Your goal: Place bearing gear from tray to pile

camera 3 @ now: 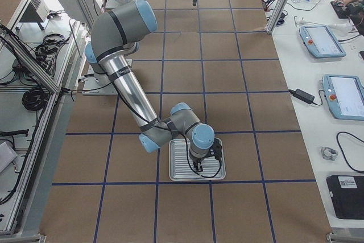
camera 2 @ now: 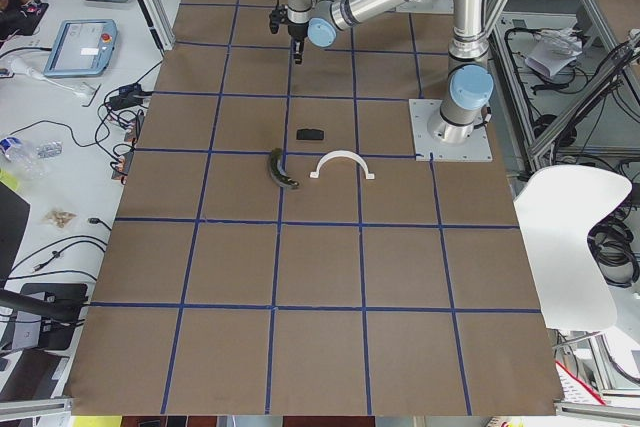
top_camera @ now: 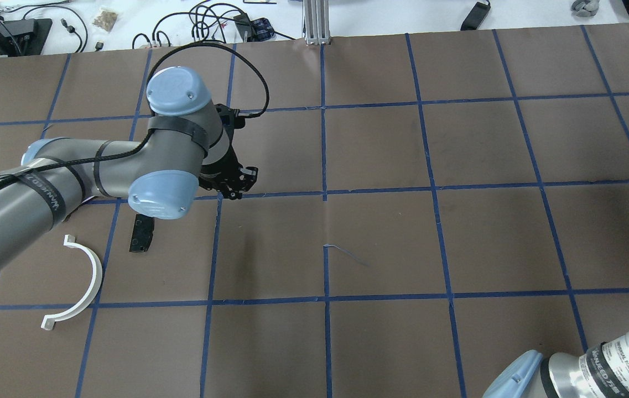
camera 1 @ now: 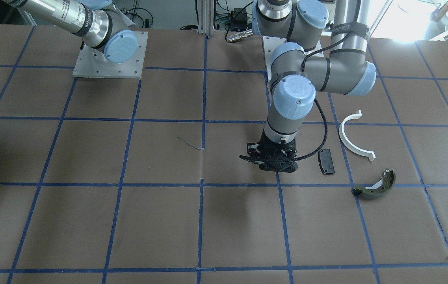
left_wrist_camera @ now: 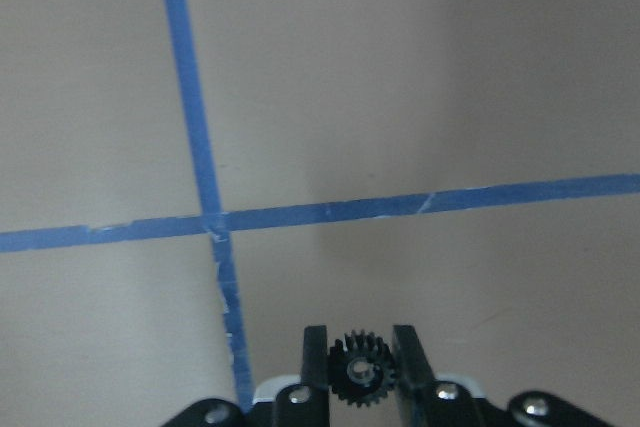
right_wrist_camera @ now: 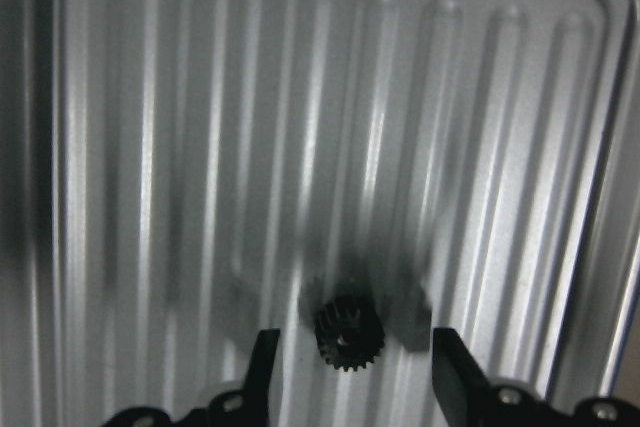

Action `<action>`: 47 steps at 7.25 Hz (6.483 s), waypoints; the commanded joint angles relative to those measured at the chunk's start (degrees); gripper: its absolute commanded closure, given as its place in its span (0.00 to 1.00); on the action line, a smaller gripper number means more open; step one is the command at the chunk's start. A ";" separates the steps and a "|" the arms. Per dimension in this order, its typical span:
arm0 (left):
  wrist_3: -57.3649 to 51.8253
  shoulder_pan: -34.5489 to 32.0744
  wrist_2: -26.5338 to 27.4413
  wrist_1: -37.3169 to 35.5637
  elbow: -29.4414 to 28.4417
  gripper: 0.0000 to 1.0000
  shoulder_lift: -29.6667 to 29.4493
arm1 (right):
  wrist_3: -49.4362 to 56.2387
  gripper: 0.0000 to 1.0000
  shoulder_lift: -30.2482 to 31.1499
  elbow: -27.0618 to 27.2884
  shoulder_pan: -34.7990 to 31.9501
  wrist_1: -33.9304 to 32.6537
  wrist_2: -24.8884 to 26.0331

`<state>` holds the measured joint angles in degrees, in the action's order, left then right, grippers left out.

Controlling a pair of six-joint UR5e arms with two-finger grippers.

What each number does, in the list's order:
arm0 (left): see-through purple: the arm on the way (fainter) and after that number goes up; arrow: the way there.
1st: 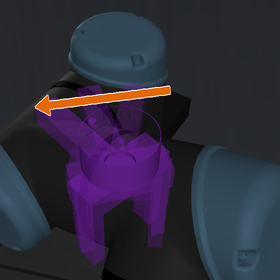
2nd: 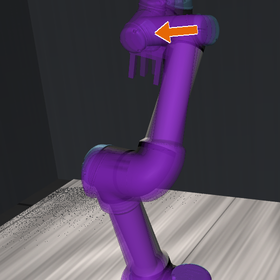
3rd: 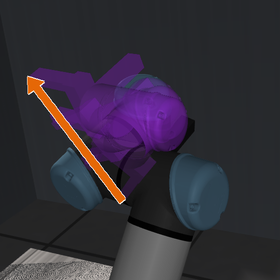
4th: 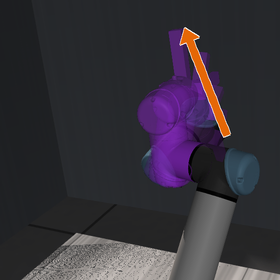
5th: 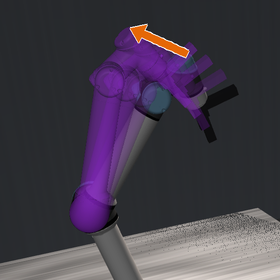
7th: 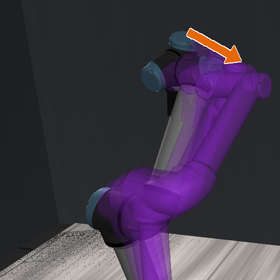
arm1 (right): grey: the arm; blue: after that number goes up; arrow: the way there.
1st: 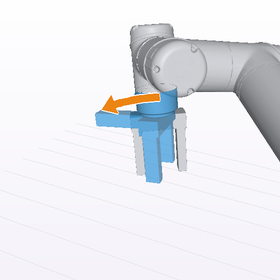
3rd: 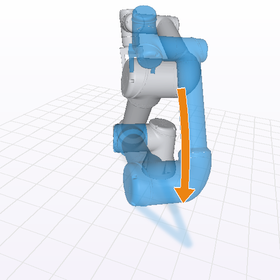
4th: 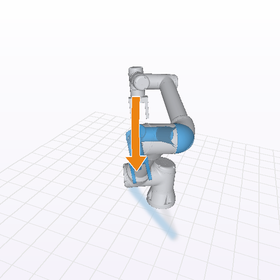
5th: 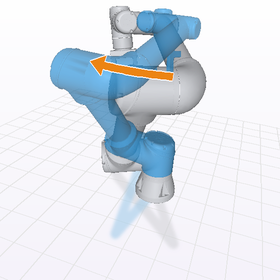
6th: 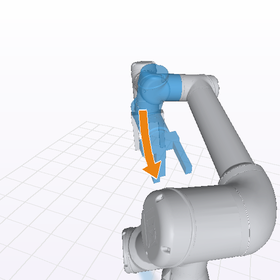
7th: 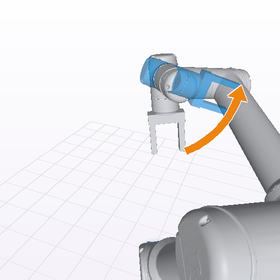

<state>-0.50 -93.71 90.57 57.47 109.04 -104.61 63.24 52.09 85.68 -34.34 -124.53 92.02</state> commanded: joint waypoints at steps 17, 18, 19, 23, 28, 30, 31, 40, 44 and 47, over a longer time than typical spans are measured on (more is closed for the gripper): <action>-29.13 23.86 2.15 0.33 0.75 0.00 -2.36 | -58.84 1.00 22.76 11.13 -40.75 20.30 0.88; -26.33 21.92 1.81 5.32 -1.79 0.00 -0.96 | -67.46 1.00 24.54 15.18 -46.29 17.07 0.97; -22.82 20.16 1.72 13.03 -6.42 0.00 0.80 | -75.73 1.00 25.34 18.44 -53.04 14.26 0.80; -15.06 15.76 -1.45 37.78 -18.69 0.00 12.56 | -114.76 1.00 22.19 21.29 -78.73 1.93 -2.61; -3.99 9.43 -1.80 35.69 -12.53 0.00 19.18 | -122.41 0.73 13.48 21.11 -85.98 -10.82 -7.19; 2.33 4.54 -1.80 35.17 -12.62 0.00 18.57 | -112.87 0.00 13.65 21.72 -83.97 -15.88 -6.06; 2.26 3.46 -1.54 31.94 -12.36 0.00 18.39 | -107.68 0.00 13.92 21.64 -80.74 -16.18 -6.06; 13.87 -14.03 -1.98 8.72 1.44 0.00 5.93 | -67.66 0.00 31.06 8.25 -62.43 23.11 -2.64; 15.00 -14.57 -2.42 1.01 2.40 0.00 -1.72 | -61.92 0.00 31.32 3.89 -62.25 25.48 0.56; 16.24 -14.92 -2.42 -7.27 5.04 0.00 -5.77 | -61.66 0.00 31.41 -3.37 -61.03 33.84 -0.63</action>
<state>15.32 -108.39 88.16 53.34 113.06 -108.80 1.49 83.52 86.21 -96.15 -96.70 90.08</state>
